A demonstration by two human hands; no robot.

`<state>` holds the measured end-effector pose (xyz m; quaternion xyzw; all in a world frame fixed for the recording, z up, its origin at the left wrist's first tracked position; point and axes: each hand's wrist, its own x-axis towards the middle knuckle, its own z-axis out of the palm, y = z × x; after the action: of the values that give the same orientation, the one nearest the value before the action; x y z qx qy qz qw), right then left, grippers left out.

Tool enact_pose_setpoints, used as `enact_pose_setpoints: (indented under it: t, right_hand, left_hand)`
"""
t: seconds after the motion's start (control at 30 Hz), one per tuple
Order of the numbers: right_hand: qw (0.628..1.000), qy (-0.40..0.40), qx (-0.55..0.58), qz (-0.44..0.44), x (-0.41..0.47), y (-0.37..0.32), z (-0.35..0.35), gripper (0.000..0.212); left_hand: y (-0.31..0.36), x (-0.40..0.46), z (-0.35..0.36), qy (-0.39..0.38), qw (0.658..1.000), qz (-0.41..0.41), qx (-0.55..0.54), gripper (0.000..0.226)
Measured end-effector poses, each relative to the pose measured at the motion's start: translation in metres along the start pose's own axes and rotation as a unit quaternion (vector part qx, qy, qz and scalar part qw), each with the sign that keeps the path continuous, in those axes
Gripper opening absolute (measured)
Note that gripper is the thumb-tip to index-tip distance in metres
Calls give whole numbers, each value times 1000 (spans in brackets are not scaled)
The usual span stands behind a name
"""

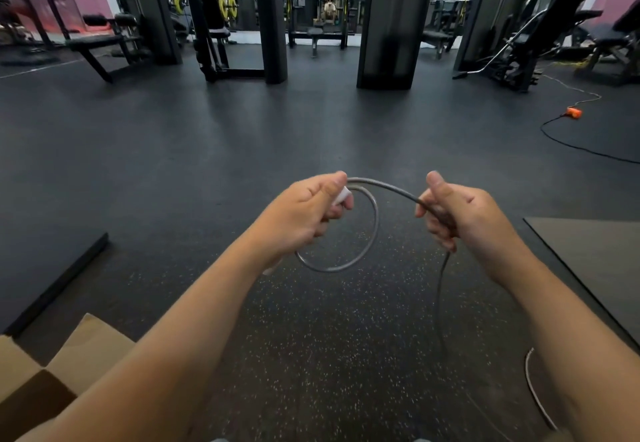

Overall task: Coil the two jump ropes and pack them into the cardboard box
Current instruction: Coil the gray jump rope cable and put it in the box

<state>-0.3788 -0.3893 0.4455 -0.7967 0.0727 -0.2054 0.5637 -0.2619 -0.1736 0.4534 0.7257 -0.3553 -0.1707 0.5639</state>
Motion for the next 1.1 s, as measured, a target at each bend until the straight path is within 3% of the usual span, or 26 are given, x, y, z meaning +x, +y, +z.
enact_pose_setpoints:
  t: [0.1, 0.27, 0.4, 0.57, 0.7, 0.8, 0.9, 1.0, 1.1]
  right_hand:
    - [1000, -25, 1, 12, 0, 8, -14, 58]
    - [991, -105, -39, 68, 1, 24, -26, 31]
    - [977, -88, -145, 133, -1, 33, -27, 50]
    - [992, -78, -3, 102, -1, 25, 18, 49]
    - [992, -62, 81, 72, -20, 6, 68, 59]
    - [990, 23, 133, 43, -27, -3, 90, 57]
    - [982, 101, 156, 41, -22, -1, 95, 52]
    - [983, 107, 145, 30, -18, -4, 86, 44]
    - [992, 87, 90, 5, -15, -3, 80, 35]
  left_hand:
    - [0, 2, 3, 44, 991, -2, -124, 43]
    - [0, 7, 2, 159, 948, -5, -275, 43]
    - [2, 10, -8, 232, 908, 5, -349, 43]
    - [3, 11, 16, 222, 863, 0, -455, 33]
    - [5, 11, 34, 255, 821, 12, -511, 27]
    - [4, 7, 45, 257, 833, 4, -490, 23]
    - [1, 1, 56, 244, 872, 12, -423, 19]
    - [-2, -2, 56, 250, 913, 21, -322, 18]
    - [-7, -3, 51, 239, 925, 29, -294, 17]
